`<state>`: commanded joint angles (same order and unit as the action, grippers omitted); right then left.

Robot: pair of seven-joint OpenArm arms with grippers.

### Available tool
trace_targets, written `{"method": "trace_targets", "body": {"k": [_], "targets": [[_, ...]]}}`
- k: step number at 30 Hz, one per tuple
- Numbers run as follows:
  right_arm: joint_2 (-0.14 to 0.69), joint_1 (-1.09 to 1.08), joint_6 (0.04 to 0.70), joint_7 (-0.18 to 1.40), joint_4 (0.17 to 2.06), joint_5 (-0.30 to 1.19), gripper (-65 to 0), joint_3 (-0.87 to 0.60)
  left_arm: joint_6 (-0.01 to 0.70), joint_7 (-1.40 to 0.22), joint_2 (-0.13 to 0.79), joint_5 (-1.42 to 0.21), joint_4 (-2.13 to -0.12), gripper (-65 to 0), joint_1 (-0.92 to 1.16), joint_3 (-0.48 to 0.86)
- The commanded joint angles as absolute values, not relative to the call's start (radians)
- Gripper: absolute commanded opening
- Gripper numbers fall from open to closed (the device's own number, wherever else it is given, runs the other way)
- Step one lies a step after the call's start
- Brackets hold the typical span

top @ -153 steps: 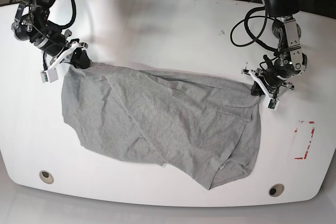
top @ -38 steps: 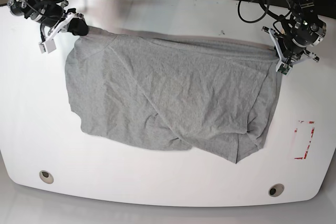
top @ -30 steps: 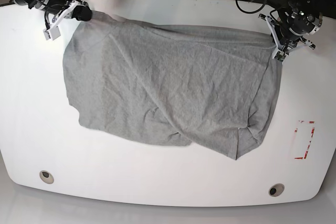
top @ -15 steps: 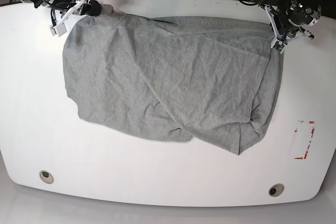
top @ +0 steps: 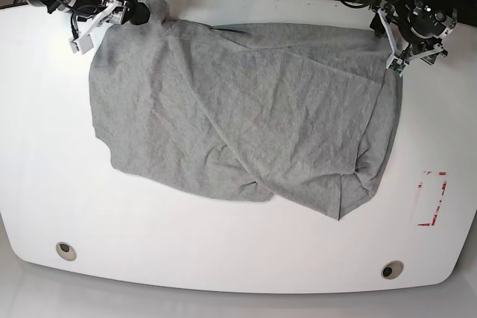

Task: Layout the t-shirt on the table in an organized manner, then fold the t-shirt properly
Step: 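Lay the shirt down and open the left gripper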

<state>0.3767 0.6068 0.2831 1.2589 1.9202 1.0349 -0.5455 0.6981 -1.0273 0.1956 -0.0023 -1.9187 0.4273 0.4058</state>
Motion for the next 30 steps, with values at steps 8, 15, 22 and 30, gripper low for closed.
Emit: {"method": "trace_targets", "body": {"k": [8, 15, 22, 30], "targets": [[0.397, 0.516, 0.289, 1.205, 1.917, 0.952, -15.5, -0.545, 0.698, -1.023, 0.197, 0.004, -1.919, -20.0, 0.344, 0.406], [0.398, 0.417, 0.289, 1.205, 1.916, 0.92, -15.5, -0.545, 0.698, -1.023, 0.193, 0.004, -1.919, -20.0, 0.219, 0.401], [0.395, 0.295, 0.328, 1.205, 1.916, 0.837, -15.4, -0.544, 0.698, -1.023, 0.193, 0.004, -1.919, -20.0, 0.091, 0.383], [0.392, 0.236, 0.363, 1.205, 1.916, 0.805, -15.4, -0.544, 0.698, -1.027, 0.197, 0.004, -1.928, -20.0, 0.081, 0.384]]}}
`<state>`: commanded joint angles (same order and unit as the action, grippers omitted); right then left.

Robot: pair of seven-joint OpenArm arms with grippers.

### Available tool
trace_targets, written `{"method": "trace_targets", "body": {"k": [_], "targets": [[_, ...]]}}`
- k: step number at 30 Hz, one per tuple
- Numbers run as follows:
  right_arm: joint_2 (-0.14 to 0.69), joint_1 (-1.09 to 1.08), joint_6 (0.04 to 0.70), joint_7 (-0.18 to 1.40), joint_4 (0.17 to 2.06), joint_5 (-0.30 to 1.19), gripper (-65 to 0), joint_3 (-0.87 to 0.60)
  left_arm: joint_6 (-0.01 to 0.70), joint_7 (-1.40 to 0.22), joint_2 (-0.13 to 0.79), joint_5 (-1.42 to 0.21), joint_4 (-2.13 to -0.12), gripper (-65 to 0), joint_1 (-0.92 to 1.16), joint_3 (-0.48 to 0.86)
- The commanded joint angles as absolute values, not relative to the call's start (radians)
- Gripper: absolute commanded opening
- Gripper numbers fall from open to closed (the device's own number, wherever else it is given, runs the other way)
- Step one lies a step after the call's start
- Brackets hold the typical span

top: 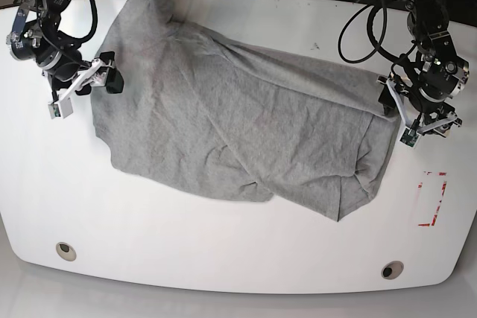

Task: Layout the t-shirt on the table in an organized manner, then fold the t-shirt properly
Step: 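Lay the shirt down and open the left gripper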

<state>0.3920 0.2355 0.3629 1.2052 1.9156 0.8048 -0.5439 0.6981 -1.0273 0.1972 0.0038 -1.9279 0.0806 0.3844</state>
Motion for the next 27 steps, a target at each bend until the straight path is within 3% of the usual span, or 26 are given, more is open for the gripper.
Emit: {"method": "trace_targets", "body": {"k": [14, 27], "targets": [[0.384, 0.277, 0.367, 1.205, 1.914, 0.805, -15.4, -0.539, 0.698, -1.027, 0.206, -0.002, -1.946, -20.0, 0.249, 0.47], [0.36, 0.292, 0.369, 1.205, 1.916, 0.805, -15.5, -0.539, 0.698, -1.021, 0.223, -0.001, -1.945, -22.2, 0.378, 0.394]]}}
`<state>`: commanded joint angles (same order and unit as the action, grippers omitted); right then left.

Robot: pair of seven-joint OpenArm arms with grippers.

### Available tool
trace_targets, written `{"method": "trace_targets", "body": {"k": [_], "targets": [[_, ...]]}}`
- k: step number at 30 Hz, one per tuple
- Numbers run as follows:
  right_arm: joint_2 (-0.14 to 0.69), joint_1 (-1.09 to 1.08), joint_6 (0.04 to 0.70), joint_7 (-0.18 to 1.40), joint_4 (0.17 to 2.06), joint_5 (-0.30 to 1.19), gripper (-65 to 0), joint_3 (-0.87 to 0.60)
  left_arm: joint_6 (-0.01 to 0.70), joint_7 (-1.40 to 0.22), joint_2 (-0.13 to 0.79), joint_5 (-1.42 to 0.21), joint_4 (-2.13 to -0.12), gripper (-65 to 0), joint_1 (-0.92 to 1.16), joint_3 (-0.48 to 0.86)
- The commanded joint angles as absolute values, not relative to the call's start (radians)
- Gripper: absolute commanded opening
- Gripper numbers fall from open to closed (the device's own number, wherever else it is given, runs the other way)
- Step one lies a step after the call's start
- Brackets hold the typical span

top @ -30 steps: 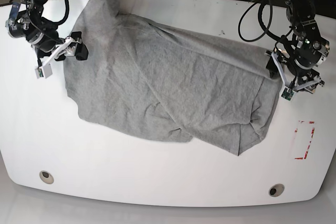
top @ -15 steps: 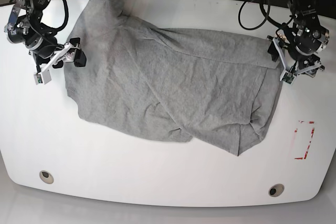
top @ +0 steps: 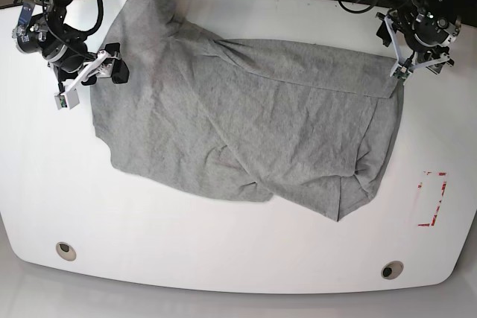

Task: Layout the t-shirt on the table in an organized manner, then fold the t-shirt properly
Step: 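Lay the shirt down and open the left gripper, then move the left gripper to the shirt's bunched hem and grasp it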

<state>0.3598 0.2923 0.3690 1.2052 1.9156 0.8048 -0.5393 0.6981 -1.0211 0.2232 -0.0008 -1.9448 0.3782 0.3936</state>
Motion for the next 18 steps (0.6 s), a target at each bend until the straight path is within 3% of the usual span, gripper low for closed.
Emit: {"method": "trace_targets", "body": {"k": [6, 18], "targets": [[0.36, 0.288, 0.369, 1.204, 1.916, 0.805, -15.5, -0.539, 0.698, -0.972, 0.222, -0.001, -1.942, -27.4, 0.305, 0.389], [0.344, 0.269, 0.369, 1.204, 1.914, 0.805, -15.5, -0.538, 0.698, -0.906, 0.166, 0.005, -1.926, -27.1, 0.038, 0.337]]}}
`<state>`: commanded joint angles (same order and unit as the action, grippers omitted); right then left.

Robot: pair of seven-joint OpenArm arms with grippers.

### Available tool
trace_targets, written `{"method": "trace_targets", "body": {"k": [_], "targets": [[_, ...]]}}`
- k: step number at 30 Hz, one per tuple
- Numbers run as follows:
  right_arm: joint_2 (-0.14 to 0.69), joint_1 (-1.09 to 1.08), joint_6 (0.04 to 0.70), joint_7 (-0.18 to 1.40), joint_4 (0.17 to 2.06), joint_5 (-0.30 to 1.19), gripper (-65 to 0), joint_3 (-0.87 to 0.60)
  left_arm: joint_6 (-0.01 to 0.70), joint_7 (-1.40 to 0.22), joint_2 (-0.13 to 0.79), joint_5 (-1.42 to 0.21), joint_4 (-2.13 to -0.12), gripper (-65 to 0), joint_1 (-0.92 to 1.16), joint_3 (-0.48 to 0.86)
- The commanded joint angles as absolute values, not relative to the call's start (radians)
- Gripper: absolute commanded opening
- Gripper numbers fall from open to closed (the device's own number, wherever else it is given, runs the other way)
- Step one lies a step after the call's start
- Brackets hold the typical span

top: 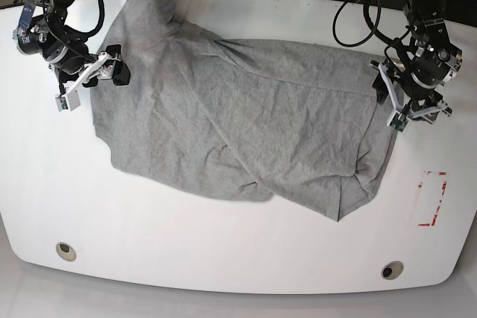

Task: Layout the t-shirt on the table in an organized manner, then fold the t-shirt properly
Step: 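Move the left gripper to the shirt's bunched hem and grasp it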

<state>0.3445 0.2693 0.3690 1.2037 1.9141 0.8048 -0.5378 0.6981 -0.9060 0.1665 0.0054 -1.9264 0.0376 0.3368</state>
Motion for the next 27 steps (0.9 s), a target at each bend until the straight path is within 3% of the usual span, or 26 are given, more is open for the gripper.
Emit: {"method": "trace_targets", "body": {"k": [9, 14, 22, 27], "targets": [[0.338, 0.269, 0.369, 1.204, 1.914, 0.805, -15.5, -0.538, 0.698, -0.903, 0.162, 0.005, -1.747, -27.0, -0.189, 0.185], [0.321, 0.26, 0.369, 1.204, 1.914, 0.805, -15.5, -0.539, 0.691, -0.877, 0.134, 0.004, -1.567, -27.0, -0.297, 0.182], [0.32, 0.259, 0.369, 1.204, 1.914, 0.803, -15.5, -0.539, 0.598, -0.702, 0.125, 0.001, -1.343, -27.0, -0.343, 0.177], [0.32, 0.259, 0.369, 1.204, 1.914, 0.803, -15.5, -0.539, 0.596, -0.634, 0.11, 0.002, -1.179, -27.0, -0.397, 0.176]]}}
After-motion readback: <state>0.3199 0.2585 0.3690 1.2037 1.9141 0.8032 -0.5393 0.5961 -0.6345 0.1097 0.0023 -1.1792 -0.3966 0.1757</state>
